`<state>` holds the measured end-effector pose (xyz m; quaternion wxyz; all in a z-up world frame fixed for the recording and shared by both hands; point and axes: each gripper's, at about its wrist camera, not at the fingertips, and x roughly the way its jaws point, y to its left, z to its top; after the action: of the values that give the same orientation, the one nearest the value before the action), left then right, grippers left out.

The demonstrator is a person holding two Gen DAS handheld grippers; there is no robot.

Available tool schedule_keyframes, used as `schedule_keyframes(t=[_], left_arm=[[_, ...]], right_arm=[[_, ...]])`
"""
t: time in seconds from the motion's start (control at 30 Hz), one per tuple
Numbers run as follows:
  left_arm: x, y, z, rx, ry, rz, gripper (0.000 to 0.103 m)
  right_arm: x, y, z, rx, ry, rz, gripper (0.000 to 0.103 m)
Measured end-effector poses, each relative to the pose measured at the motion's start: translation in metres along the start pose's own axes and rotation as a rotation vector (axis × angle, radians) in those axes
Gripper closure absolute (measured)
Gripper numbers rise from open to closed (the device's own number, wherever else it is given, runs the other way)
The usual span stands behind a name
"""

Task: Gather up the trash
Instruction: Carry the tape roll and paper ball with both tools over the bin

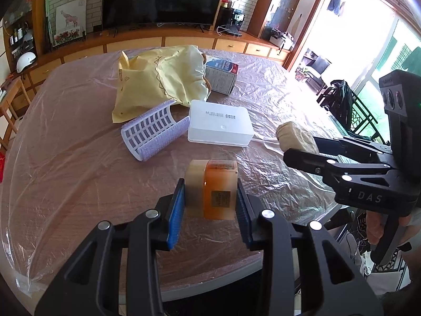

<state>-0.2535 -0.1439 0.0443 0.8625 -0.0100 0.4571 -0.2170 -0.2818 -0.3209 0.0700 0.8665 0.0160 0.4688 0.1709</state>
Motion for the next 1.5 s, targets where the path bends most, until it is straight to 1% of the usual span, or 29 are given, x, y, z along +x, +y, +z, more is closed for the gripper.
schedule_keyframes(t=[0.2,0.43,0.73,1.13,1.5], left_arm=[[-0.012,0.003,-0.007,-0.001,-0.009,0.004,0.066],[-0.028,0.002,-0.017,0.005,-0.020,0.005,0.066],[-0.045,-0.002,-0.034,0.010,-0.023,0.005,0.066],[-0.059,-0.015,-0.062,0.022,-0.002,-0.006,0.066],[-0.065,-0.026,-0.085,0.036,0.028,-0.021,0.066]], right_arm=[[-0.013,0.004,-0.012,-0.017,0.002,0.010,0.053],[-0.033,0.005,-0.027,0.007,0.004,0.053,0.053],[-0.052,0.017,-0.045,-0.009,0.002,0.087,0.053],[-0.063,0.029,-0.075,-0.032,0.039,0.107,0.053],[-0.063,0.038,-0.100,-0.050,0.081,0.126,0.053]])
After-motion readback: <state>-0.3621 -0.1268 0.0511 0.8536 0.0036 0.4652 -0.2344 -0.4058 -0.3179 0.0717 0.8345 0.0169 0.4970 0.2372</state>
